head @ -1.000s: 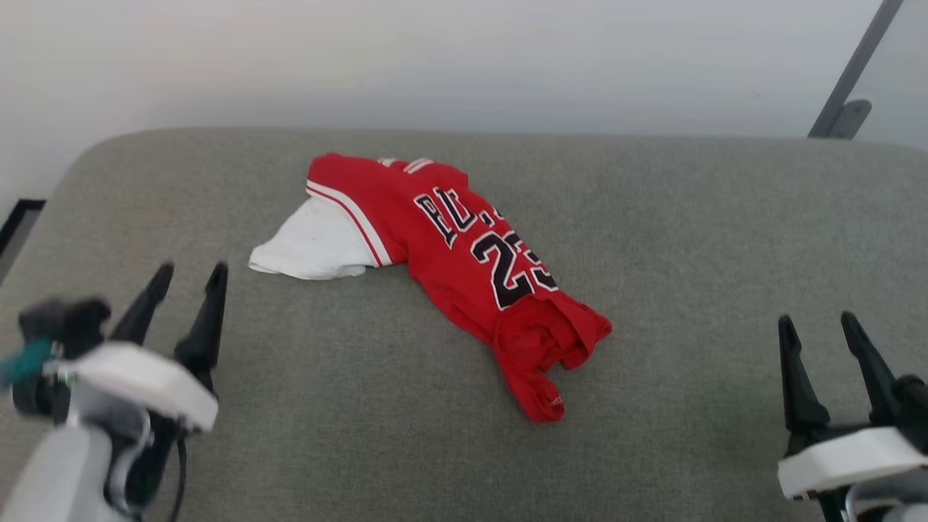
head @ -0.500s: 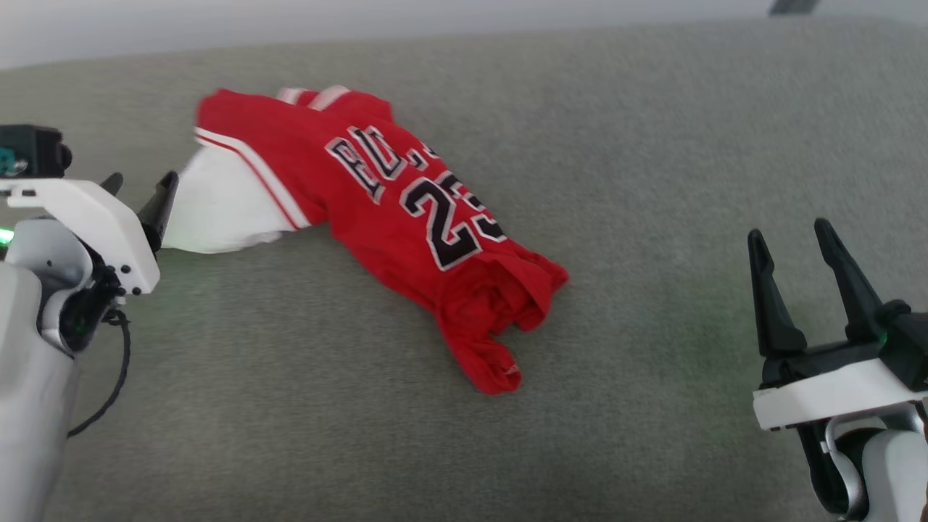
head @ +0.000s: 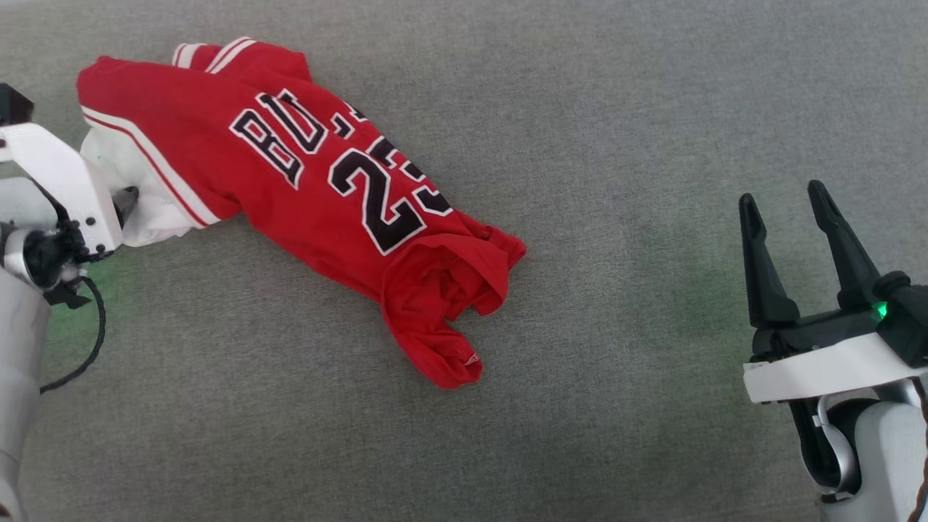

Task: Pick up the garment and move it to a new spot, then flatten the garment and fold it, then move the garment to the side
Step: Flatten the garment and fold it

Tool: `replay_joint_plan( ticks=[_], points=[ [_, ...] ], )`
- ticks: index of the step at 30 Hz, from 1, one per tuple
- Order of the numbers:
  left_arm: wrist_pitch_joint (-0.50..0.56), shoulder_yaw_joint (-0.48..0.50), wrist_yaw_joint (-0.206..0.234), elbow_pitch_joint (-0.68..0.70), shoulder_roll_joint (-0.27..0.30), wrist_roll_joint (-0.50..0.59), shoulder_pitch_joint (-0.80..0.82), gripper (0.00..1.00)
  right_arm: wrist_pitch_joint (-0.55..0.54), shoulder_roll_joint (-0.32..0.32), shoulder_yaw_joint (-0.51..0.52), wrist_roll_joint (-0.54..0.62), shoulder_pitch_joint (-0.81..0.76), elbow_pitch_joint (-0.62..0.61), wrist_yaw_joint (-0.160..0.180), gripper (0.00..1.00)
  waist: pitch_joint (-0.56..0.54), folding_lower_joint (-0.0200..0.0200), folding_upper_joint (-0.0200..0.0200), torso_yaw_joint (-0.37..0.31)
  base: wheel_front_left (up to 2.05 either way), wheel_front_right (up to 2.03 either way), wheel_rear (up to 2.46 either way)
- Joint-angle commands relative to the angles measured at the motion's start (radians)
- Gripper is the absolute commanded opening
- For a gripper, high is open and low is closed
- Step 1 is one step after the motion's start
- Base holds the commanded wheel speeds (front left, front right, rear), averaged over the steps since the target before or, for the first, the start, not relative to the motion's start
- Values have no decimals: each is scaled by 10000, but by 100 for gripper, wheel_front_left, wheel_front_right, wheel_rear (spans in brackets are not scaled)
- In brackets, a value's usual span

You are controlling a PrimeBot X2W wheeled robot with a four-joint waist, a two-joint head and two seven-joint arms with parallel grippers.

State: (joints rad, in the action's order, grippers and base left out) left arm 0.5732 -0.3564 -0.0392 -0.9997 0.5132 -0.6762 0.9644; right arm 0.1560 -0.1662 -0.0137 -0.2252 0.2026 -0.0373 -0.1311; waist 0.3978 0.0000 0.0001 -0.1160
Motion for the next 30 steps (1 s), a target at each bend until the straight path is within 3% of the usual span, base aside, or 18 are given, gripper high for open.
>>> replay_joint_plan(
  ticks=[1,3,4,11,18,25,30],
  points=[
    [408,-316,60,-582,-377,103,-604,100,24,-9,-33,-42,147,-30,7,100,86,0,-1,-70,0,0,0],
    [488,-329,-10,-856,-563,2,-640,100,40,-22,-67,-65,224,3,7,100,135,0,-1,-94,0,0,0],
    [519,-372,-109,-960,-636,-7,-658,0,51,-13,-76,-64,251,24,7,100,144,0,-1,-99,0,0,0],
    [151,-507,-483,-1104,-652,-8,-593,0,114,-25,129,28,143,167,7,100,-161,0,-1,214,0,0,0],
    [30,-732,-745,-294,-680,-61,-618,0,-9,-38,336,107,-138,164,7,100,-889,0,-1,926,0,0,0],
    [347,-909,-790,855,-721,-200,-1181,0,-162,-17,408,160,-398,35,7,100,-1517,0,-1,1590,0,0,0],
    [864,-904,-457,2377,-558,-463,-2267,0,-298,49,432,210,-665,-63,7,100,-1937,0,-1,2019,0,0,0]
  ],
)
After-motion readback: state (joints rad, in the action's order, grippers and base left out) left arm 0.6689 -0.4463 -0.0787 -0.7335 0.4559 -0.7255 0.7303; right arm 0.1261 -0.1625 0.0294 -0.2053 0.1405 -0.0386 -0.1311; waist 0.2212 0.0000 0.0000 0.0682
